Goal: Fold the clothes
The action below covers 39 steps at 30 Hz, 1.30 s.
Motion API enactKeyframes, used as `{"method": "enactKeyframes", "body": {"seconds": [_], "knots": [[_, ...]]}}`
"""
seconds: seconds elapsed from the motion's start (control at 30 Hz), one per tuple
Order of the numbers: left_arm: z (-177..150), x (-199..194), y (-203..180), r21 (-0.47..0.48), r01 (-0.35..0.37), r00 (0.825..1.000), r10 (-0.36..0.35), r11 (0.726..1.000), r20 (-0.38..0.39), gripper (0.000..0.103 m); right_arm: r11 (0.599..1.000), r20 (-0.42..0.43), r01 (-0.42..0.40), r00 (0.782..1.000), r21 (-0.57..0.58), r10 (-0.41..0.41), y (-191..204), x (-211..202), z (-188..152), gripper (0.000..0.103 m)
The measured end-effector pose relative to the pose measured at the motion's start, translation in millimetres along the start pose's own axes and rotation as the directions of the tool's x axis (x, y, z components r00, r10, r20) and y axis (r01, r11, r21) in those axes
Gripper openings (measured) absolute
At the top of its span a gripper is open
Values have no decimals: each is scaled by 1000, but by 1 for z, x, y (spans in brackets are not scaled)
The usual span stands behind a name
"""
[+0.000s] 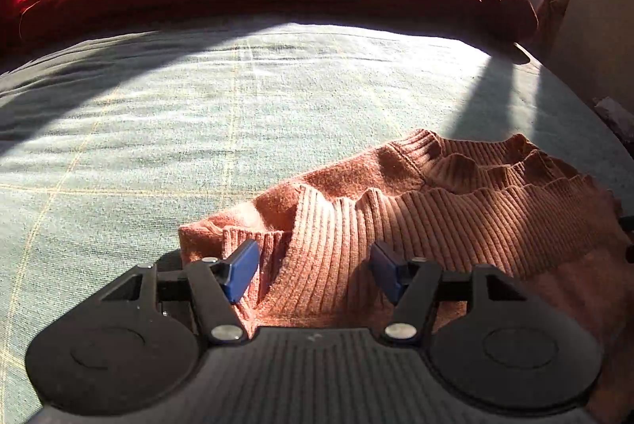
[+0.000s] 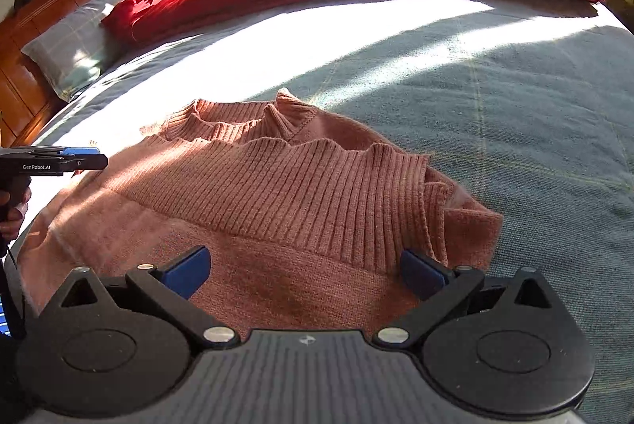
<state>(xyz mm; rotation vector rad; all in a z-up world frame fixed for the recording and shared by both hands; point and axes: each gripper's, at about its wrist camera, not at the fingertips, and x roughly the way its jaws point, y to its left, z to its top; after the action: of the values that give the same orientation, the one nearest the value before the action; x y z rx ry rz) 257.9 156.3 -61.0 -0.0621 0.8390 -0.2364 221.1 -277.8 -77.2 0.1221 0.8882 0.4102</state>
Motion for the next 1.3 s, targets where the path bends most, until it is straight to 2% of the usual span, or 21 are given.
{"method": "enactKeyframes", "body": {"seconds": [0.07,0.2,0.3,0.4,0.5,0.63,0.73,0.8,0.9,0.93,1.03,1.1,1.17,1.3], "knots": [[4,-9,6,-41,9,1000,-8,999,24,63,1000,4,10,1000,-22,-10,3,-1,-3,103],[8,-15,3,-13,38,999,-37,999,40,64,1000,36,11,999,7,-12,1,-1,-8,103],[2,5,5,16,-21,1000,21,1000,-15,65,1000,45,23,999,16,-24,2,0,-9,103],[2,10,17,-31,-42,999,42,999,-15,68,999,36,53,998,-10,-53,8,2,-9,103],[8,-6,17,-39,-20,999,22,999,40,66,995,19,92,996,-49,-91,15,6,-9,103],[9,-11,15,-4,80,995,-80,997,64,71,992,17,115,993,-47,-114,17,8,-9,103],[6,16,23,-25,51,999,-51,998,5,71,991,17,123,992,-50,-122,19,8,-9,103],[5,29,32,-47,28,1000,-28,998,1,73,990,16,130,991,-55,-130,20,8,-9,103],[17,23,33,-73,-24,1000,25,997,13,70,988,8,142,990,-60,-142,22,9,-8,103],[20,17,30,-61,-22,999,23,998,28,69,988,8,144,990,-60,-144,22,9,-8,103],[21,4,19,-15,86,995,-85,996,52,72,987,14,148,989,-60,-147,23,9,-9,103],[18,7,14,1,132,991,-132,991,22,73,987,22,149,989,-61,-148,23,9,-11,103],[14,19,16,-9,96,995,-96,995,-23,74,986,22,153,988,-62,-152,24,9,-11,103],[20,26,31,-89,-31,999,29,996,-32,72,984,13,161,987,-73,-160,25,10,-10,103]]}}
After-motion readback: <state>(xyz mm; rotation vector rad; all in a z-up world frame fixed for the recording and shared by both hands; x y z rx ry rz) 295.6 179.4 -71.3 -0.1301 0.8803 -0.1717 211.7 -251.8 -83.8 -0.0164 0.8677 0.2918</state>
